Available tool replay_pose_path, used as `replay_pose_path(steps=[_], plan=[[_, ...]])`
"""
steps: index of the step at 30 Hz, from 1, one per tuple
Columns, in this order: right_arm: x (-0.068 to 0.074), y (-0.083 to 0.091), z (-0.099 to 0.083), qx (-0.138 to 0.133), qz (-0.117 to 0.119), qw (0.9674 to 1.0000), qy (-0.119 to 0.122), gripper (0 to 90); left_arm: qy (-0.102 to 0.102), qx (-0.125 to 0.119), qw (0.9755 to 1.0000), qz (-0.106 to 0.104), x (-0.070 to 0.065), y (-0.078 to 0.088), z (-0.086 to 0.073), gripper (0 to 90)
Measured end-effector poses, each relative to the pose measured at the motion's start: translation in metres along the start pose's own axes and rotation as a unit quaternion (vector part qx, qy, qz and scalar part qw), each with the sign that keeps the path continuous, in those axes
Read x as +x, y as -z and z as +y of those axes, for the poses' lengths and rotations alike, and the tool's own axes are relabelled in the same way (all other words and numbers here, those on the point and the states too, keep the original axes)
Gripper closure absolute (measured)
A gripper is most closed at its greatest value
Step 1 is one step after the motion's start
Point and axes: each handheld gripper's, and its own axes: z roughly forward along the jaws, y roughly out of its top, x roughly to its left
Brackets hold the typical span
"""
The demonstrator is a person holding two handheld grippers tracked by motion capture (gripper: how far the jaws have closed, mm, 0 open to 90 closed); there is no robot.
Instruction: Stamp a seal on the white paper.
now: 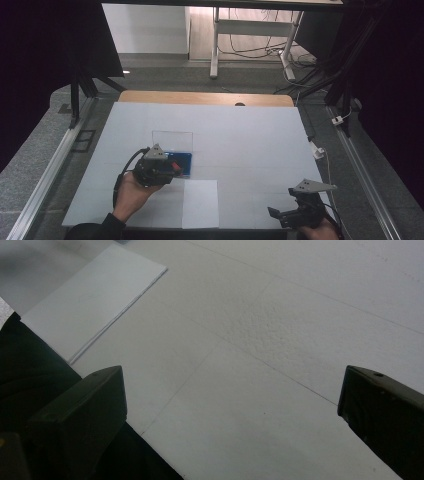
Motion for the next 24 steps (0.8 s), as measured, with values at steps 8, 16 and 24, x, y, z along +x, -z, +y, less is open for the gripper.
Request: replay_pose_path(steps=[8, 16, 24], plan=[[0.000, 0.000, 0.000, 0.001, 0.000, 1.0000, 0.002, 0.0, -0.013, 0.001, 0.9997, -0.023, -0.015, -0.007, -0.002, 57.8], [0.000, 0.000, 0.000, 0.001, -0.001, 1.0000, 0.002, 0.0, -0.020, 0.009, 0.9992, -0.033, -0.024, -0.017, -0.003, 57.8], [0.001, 0.000, 0.000, 0.001, -0.002, 1.0000, 0.004, 0.5, -0.030, 0.016, 0.9985, -0.042, -0.032, -0.031, -0.001, 57.8]])
